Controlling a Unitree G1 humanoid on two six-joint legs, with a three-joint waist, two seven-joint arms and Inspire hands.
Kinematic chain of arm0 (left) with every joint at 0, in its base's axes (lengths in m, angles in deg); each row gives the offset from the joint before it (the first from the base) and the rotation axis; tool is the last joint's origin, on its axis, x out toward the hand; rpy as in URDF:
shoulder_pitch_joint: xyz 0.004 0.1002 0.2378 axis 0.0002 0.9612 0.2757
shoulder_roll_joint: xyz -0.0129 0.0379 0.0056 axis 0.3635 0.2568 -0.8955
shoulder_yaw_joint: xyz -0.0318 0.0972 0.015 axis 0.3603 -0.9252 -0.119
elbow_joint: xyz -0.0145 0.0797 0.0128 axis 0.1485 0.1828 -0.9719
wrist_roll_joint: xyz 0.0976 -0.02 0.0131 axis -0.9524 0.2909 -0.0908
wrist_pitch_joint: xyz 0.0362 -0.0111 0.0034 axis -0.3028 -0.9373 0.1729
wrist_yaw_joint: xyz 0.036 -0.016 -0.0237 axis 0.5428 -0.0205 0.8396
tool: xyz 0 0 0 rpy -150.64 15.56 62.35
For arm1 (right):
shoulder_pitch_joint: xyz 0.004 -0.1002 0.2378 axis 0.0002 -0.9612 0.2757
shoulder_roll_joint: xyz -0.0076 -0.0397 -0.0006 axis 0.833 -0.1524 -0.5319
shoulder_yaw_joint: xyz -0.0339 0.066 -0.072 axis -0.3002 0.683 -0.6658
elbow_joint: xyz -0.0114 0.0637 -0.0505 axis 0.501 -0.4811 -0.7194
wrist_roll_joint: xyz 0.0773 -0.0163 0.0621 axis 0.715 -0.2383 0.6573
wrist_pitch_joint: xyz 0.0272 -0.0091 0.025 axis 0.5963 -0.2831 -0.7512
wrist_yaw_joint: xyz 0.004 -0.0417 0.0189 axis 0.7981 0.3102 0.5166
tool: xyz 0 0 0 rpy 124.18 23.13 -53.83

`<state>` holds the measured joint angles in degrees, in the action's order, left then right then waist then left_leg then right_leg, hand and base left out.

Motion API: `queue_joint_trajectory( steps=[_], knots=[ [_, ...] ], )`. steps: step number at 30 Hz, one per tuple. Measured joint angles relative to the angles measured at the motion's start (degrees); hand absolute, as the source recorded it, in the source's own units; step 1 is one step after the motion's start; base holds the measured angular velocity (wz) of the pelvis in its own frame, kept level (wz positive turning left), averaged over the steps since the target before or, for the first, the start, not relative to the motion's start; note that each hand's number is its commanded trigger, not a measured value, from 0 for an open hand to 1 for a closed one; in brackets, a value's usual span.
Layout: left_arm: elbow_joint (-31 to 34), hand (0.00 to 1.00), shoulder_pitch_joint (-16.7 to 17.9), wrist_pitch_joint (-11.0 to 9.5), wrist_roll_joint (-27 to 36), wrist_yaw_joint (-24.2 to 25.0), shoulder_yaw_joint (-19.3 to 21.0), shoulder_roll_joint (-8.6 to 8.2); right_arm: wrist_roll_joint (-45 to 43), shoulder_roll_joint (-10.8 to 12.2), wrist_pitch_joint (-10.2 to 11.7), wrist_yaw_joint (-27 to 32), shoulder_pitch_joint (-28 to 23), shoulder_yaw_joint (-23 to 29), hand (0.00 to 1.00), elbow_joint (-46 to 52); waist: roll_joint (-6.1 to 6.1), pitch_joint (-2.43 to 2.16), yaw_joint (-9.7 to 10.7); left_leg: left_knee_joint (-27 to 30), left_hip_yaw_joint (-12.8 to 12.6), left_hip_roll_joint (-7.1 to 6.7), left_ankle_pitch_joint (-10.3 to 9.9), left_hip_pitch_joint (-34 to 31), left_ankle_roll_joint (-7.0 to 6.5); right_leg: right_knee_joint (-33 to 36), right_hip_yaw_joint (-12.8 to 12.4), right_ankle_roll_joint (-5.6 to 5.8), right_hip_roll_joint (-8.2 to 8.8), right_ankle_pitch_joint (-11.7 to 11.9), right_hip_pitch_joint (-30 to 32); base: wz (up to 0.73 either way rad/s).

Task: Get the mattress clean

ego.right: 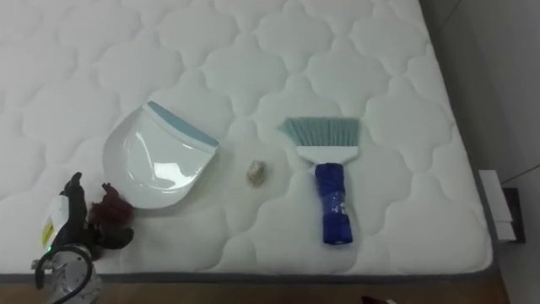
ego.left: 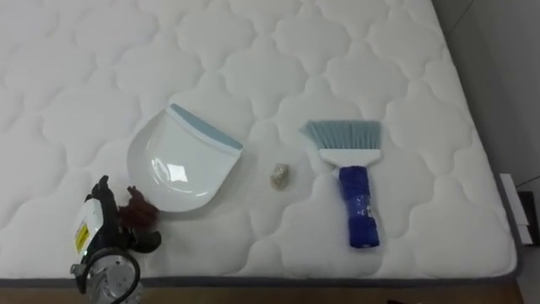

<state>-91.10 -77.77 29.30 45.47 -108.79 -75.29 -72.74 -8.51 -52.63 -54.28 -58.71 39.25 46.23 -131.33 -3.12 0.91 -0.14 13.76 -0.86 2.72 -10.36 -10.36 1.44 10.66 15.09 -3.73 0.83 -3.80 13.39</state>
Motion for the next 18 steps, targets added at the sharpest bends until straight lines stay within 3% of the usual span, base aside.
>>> queue_joint_trajectory(
  steps=[6, 11, 13, 18],
  knots=[
    [-1.3, 0.00, -0.6, 0.1, 3.2, 0.0, -0.5, 0.30, 0.0, 0.0, -0.1, 0.1, 0.1, 0.0, 0.00, 0.2, -0.28, 0.12, 0.4, 1.0, -0.3, 0.08, 0.0, -1.9, 0.00, 0.3, 1.1, -0.17, 0.25, 0.0, 1.2, 0.06],
    [-5.7, 0.00, -2.6, 1.1, 3.2, 0.0, -0.6, 1.73, -0.3, -0.4, 0.0, 0.4, 0.1, -0.1, 0.00, 0.9, -0.48, 0.61, 0.5, 2.1, -0.4, 0.16, 0.0, -4.9, 0.00, 1.8, 2.2, -0.57, 0.70, -0.3, 4.0, 0.07],
    [-8.8, 0.00, -4.0, 1.3, 3.3, 0.1, -1.3, 2.31, -0.3, -0.6, 0.0, 1.0, 0.9, -1.6, 0.00, 1.0, -0.46, 1.01, 0.5, 3.1, -0.4, 0.05, 0.0, -6.3, 0.00, 3.2, 2.4, -0.71, 1.11, -0.8, 5.5, 0.05],
    [-10.5, 0.00, -6.6, 1.4, 4.4, 1.4, -2.5, 2.68, -0.7, -0.9, 0.0, 1.3, 3.0, -2.9, 0.00, 1.1, -0.60, 1.42, 0.5, 5.7, -0.4, 0.15, 0.0, -10.3, 0.00, 5.4, 2.3, -1.12, 1.33, -1.2, 9.0, 0.09]
  ],
)
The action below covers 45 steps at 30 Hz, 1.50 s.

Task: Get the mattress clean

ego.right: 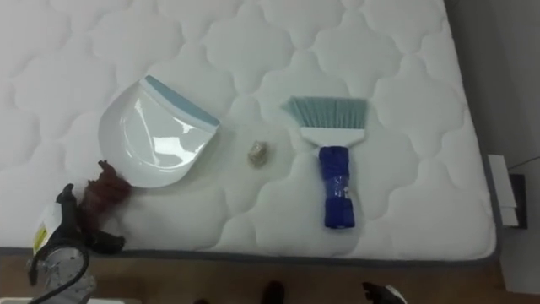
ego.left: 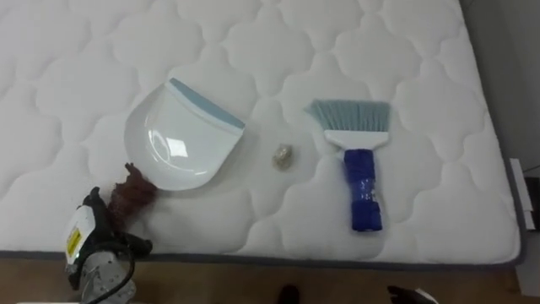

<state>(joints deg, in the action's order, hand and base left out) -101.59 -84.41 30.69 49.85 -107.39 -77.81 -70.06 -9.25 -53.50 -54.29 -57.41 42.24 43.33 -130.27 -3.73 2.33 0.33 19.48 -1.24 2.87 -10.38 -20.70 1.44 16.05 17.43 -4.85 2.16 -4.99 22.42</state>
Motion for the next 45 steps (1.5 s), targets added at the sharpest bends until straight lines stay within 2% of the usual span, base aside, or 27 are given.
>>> queue_joint_trajectory(
  steps=[5, 6, 8, 12, 13, 24, 29, 33, 34, 35, 36, 37, 41, 45],
  knots=[
    [-0.3, 0.00, -0.9, 0.0, 0.0, 0.4, -0.4, 1.24, 0.2, 0.0, 0.0, 0.1, 1.1, -1.5, 0.00, 0.0, -0.28, 0.18, 0.2, 2.3, -0.4, 0.38, -0.2, -2.6, 0.16, 1.5, 0.0, -0.56, 0.02, -0.5, 2.2, 0.00],
    [-0.3, 0.00, -1.4, 0.0, -0.1, 0.3, -0.4, 1.61, 0.5, 0.0, 0.0, 0.1, 1.4, -1.6, 0.00, 0.0, -0.44, 0.37, 0.3, 2.9, -0.4, 0.44, -0.3, -3.4, 0.20, 2.0, 0.1, -0.68, 0.07, -0.5, 3.0, 0.00],
    [-0.3, 0.00, -1.8, 0.0, -0.1, -0.1, -0.8, 1.66, 0.7, 0.0, 0.0, 0.7, 1.5, -2.1, 0.00, 0.1, -0.35, 0.46, 0.6, 4.3, -0.4, 0.57, -0.3, -5.0, 0.24, 2.5, 0.2, -0.81, 0.04, -0.5, 4.1, 0.02],
    [-0.5, 0.00, -3.3, 0.0, -0.1, -1.0, -1.6, 1.84, 1.4, -0.5, 0.1, 2.0, 1.4, -2.1, 0.00, 0.3, 0.75, 1.14, 0.9, 8.3, -0.5, 1.17, -1.8, -8.6, 0.11, 4.9, 0.7, -1.13, 0.12, -0.8, 6.7, 0.00],
    [-0.5, 0.00, -3.9, 0.0, 0.0, -1.2, -1.6, 1.90, 1.4, -0.5, 0.1, 2.0, 1.2, -2.1, 0.00, 0.4, 1.02, 1.18, 0.9, 9.4, -0.5, 1.27, -2.1, -9.8, 0.00, 5.8, 0.7, -1.18, 0.23, -0.9, 7.8, 0.00],
    [-0.5, 0.00, -6.6, -0.4, -0.2, -3.6, -2.2, 1.93, 1.6, -1.4, 1.2, 2.3, 0.2, -2.6, 0.00, 1.8, 2.83, 0.96, 1.6, 16.2, -1.2, 1.44, -5.0, -14.6, -0.50, 14.1, 0.5, -1.41, 1.96, -3.3, 13.1, -0.02],
    [-0.5, 0.00, -7.4, -0.5, -0.1, -7.3, -2.2, 2.08, 1.5, -1.3, 1.2, 3.0, -0.6, -3.9, 0.00, 2.2, 2.95, 0.94, 2.3, 17.4, -1.8, 1.48, -5.5, -15.9, -0.69, 15.7, -0.2, -1.43, 2.18, -3.5, 14.7, -0.05],
    [-0.5, 0.00, -8.0, -2.0, 0.0, -9.8, -2.8, 2.09, 1.5, -1.3, 1.2, 3.7, -1.0, -4.3, 0.00, 2.1, 3.04, 1.00, 2.8, 18.1, -1.8, 1.50, -5.6, -16.1, -0.85, 15.9, -0.4, -1.33, 2.13, -3.5, 14.7, 0.00],
    [-0.5, 0.54, -8.4, -2.4, 0.0, -10.2, -3.1, 2.09, 1.5, -1.3, 1.2, 3.8, -1.0, -4.4, 0.00, 2.3, 3.05, 1.01, 2.8, 18.2, -1.8, 1.50, -5.7, -16.2, -0.89, 16.0, -0.4, -1.33, 2.18, -3.5, 14.8, 0.00],
    [-0.5, 0.76, -8.7, -2.6, 0.0, -10.4, -3.1, 2.09, 1.5, -1.3, 1.2, 3.8, -0.9, -4.6, 0.00, 2.3, 3.05, 1.01, 2.9, 18.3, -1.8, 1.50, -5.7, -16.3, -0.90, 16.1, -0.3, -1.32, 2.22, -3.5, 14.8, 0.00],
    [-0.5, 0.91, -9.1, -2.9, 0.0, -10.9, -3.1, 2.09, 1.5, -1.3, 1.2, 3.8, -0.9, -5.1, 0.00, 2.3, 3.05, 1.01, 3.0, 18.4, -1.8, 1.49, -5.7, -16.4, -0.92, 16.2, -0.2, -1.32, 2.30, -3.5, 14.9, 0.00],
    [-0.5, 1.00, -9.5, -3.2, -0.1, -11.4, -3.1, 2.10, 1.5, -1.3, 1.3, 3.8, -0.8, -5.7, 0.00, 2.7, 3.04, 1.00, 3.0, 18.5, -1.8, 1.46, -5.7, -16.6, -0.94, 16.4, -0.2, -1.30, 2.40, -3.5, 15.1, 0.00],
    [-0.5, 1.00, -10.0, -3.7, 0.0, -11.5, -3.2, 2.08, 1.5, -1.1, 1.3, 3.7, -0.8, -6.1, 0.00, 3.5, 3.02, 1.02, 3.3, 19.0, -1.9, 1.45, -5.8, -17.0, -1.03, 17.0, -0.1, -1.36, 2.67, -3.6, 15.7, 0.01],
    [-0.5, 1.00, -10.1, -3.7, 0.0, -11.0, -4.3, 2.07, 0.7, -1.0, 1.3, 3.4, -0.6, -6.0, 0.00, 3.8, 2.81, 1.15, 4.8, 19.3, -2.0, 1.46, -5.9, -17.2, -1.20, 17.0, 0.0, -1.29, 2.72, -3.6, 15.7, 0.02]
  ],
)
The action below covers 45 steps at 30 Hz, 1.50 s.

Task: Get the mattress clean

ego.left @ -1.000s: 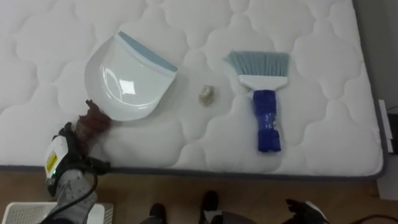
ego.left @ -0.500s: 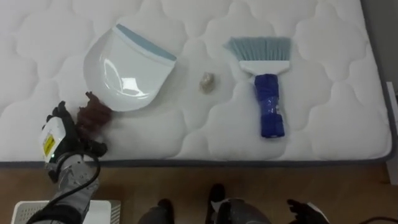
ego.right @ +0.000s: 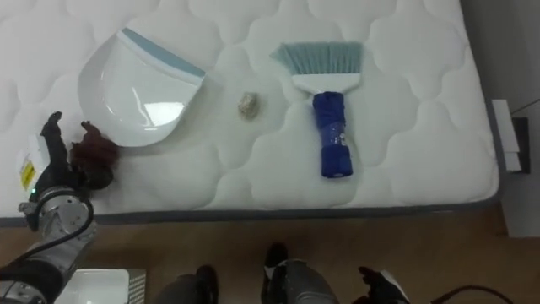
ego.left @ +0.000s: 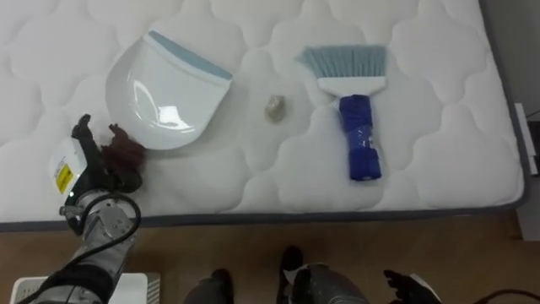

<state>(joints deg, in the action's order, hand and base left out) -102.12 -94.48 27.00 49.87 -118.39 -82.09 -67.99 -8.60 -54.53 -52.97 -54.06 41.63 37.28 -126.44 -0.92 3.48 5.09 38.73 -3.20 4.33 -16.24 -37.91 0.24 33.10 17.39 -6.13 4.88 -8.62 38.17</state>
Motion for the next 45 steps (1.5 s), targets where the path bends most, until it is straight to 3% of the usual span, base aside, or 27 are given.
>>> queue_joint_trajectory(
  steps=[10, 15, 24, 30, 34, 39, 45],
  knots=[
    [-0.2, 1.00, -2.4, -0.6, 7.6, 4.2, -2.4, 1.68, 0.1, 0.0, -0.9, -1.6, 0.6, -0.6, 0.00, 0.1, -1.48, 0.62, 1.3, 0.7, -2.4, 0.07, -0.6, -1.4, -0.69, 1.8, -1.6, 0.18, 0.61, -0.1, 2.6, -0.08],
    [-0.4, 1.00, -2.7, -1.1, 12.2, 6.7, -2.3, 2.01, 0.1, 0.0, -2.4, -1.4, 0.5, -0.6, 0.00, 1.0, -1.69, 0.50, 1.0, 0.3, -3.0, -0.05, -0.7, -1.6, -0.87, 1.7, -2.2, 0.41, 0.60, 0.0, 3.4, -0.04],
    [-3.0, 1.00, -3.4, -1.1, 12.3, 9.5, -2.4, 2.49, 0.1, 0.0, -2.6, -1.7, 0.8, -0.4, 0.00, 3.5, -2.21, 0.16, 1.2, -1.1, -3.0, -0.82, -0.5, -0.4, -0.97, 1.3, -2.4, 0.72, 1.03, 0.0, 2.9, 0.00],
    [-4.1, 1.00, -3.4, 0.7, 13.0, 11.7, -3.4, 2.62, 0.3, 0.0, -2.6, -1.4, 1.0, -1.5, 0.00, 3.4, -2.51, -0.04, 1.0, -3.1, -4.4, -0.87, -0.3, 1.8, -1.34, 0.4, -3.7, 1.36, 1.08, 0.3, 1.6, -0.07],
    [-4.7, 1.00, -3.4, 1.3, 11.5, 12.7, -4.4, 3.68, 0.4, 0.0, -3.1, -1.2, 1.5, -2.1, 0.00, 3.4, -2.47, -0.07, 0.8, -3.2, -4.8, -0.14, -0.3, 2.3, -1.38, -1.2, -3.6, 1.54, 0.47, 0.7, 0.7, -0.08],
    [-4.4, 1.00, -3.2, 1.9, 8.7, 12.2, -4.5, 3.75, 0.6, 0.0, -3.0, -0.6, 1.7, -2.0, 0.00, 3.5, -2.17, -0.21, 0.5, -3.0, -5.3, 1.06, -0.3, 2.5, -1.38, -2.5, -2.9, 1.65, -0.39, 1.1, -0.6, 0.01],
    [-3.9, 1.00, -2.2, 2.6, -2.5, 9.5, -5.1, 4.60, 4.3, -0.7, -2.4, 1.2, 1.9, -1.8, 0.00, 3.0, -1.32, -0.24, -0.7, -3.4, -5.6, 0.93, -0.3, 3.7, -1.39, -2.1, -2.7, 1.63, -0.04, 0.9, -1.4, 0.01]
  ],
)
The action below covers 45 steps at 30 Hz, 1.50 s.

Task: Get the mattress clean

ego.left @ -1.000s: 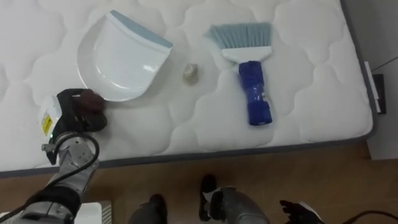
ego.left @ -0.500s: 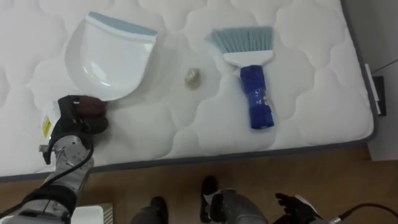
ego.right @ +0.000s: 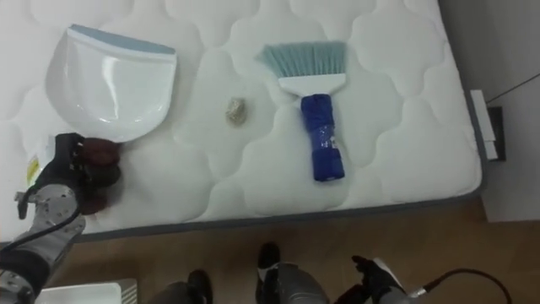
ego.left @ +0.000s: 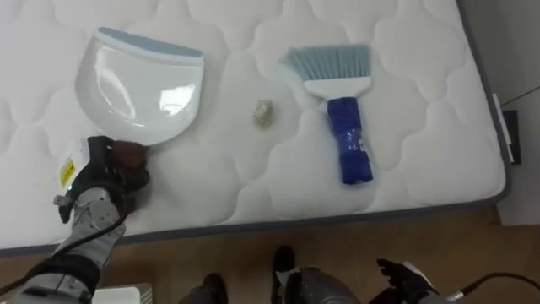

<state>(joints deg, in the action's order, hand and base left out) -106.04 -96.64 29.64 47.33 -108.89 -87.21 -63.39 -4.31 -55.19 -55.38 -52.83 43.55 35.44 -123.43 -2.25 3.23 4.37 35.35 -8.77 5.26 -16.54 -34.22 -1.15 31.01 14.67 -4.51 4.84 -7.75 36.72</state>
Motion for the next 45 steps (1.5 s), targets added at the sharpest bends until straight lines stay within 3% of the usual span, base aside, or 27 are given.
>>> queue_joint_trajectory(
  steps=[6, 11, 19, 22, 26, 32, 38, 45],
  knots=[
    [0.6, 1.00, 1.6, 0.3, -10.0, -4.4, -0.1, 3.13, 4.6, -1.2, 1.8, -0.2, -0.3, 4.9, 0.00, 0.2, 0.94, 0.05, -0.3, -0.7, -0.7, -0.10, 0.0, 0.1, -0.05, 0.0, 0.1, -0.02, 0.50, -0.1, 0.4, 0.04],
    [4.4, 1.00, 5.8, 0.6, -15.6, -7.0, -0.4, 5.17, 7.4, -2.5, 3.1, -0.4, -0.4, 9.7, 0.00, 0.2, 1.22, -0.17, -0.4, -1.7, -1.2, -0.97, 0.4, 1.4, -0.13, 1.0, -0.4, 0.02, 1.33, -0.7, 0.3, 0.00],
    [6.4, 1.00, 8.4, 0.5, -15.7, -8.0, -1.8, 6.68, 7.4, -6.6, 4.1, -0.1, 1.4, 11.7, 0.00, 0.1, 1.36, -0.26, -1.4, -2.1, -2.4, -0.99, 0.6, 1.8, -0.41, 1.1, -0.4, 0.20, 1.77, -0.9, 0.2, -0.02],
    [8.6, 1.00, 9.6, 0.5, -15.5, -7.8, -2.8, 7.78, 7.4, -7.0, 4.3, -0.2, 2.5, 13.0, 0.00, 0.3, 1.39, -0.30, -1.5, -2.3, -2.6, -1.04, 0.6, 2.0, -0.47, 1.0, -0.7, 0.25, 1.76, -0.8, 0.2, -0.03],
    [9.5, 1.00, 10.5, 0.5, -15.3, -6.7, -3.0, 7.98, 7.6, -7.1, 4.8, -0.2, 3.2, 13.3, 0.00, 0.4, 1.44, -0.38, -1.6, -2.7, -3.3, -1.02, 0.9, 2.6, -0.64, 0.9, -0.7, 0.26, 1.94, -0.8, 0.0, -0.05],
    [10.9, 1.00, 11.7, 0.2, -10.1, -4.0, -4.1, 8.14, 9.6, -7.2, 4.8, 0.9, 3.8, 14.1, 0.00, 0.0, 1.43, -0.41, -1.7, -3.3, -3.8, -1.18, 0.9, 2.9, -0.72, 0.8, -1.3, 0.41, 1.97, -0.7, 0.1, -0.03],
    [11.8, 1.00, 13.0, -0.6, -6.1, -2.5, -5.0, 8.12, 7.1, -7.2, 4.8, 7.4, 4.3, 15.5, 0.00, 0.3, 1.35, -0.43, -1.8, -3.5, -4.7, -1.28, 1.1, 2.8, -0.96, 1.1, -2.0, 0.69, 2.03, -0.6, 0.7, -0.03],
    [11.9, 1.00, 12.9, -2.0, -2.9, -0.1, -5.9, 8.25, 2.3, -7.4, 3.2, 17.2, 4.9, 15.4, 0.00, 5.0, 1.06, -0.45, -1.3, -4.9, -7.0, -2.61, 2.0, 3.3, -1.98, 2.7, -3.9, 1.22, 3.46, -0.3, 2.5, -0.07]
  ],
)
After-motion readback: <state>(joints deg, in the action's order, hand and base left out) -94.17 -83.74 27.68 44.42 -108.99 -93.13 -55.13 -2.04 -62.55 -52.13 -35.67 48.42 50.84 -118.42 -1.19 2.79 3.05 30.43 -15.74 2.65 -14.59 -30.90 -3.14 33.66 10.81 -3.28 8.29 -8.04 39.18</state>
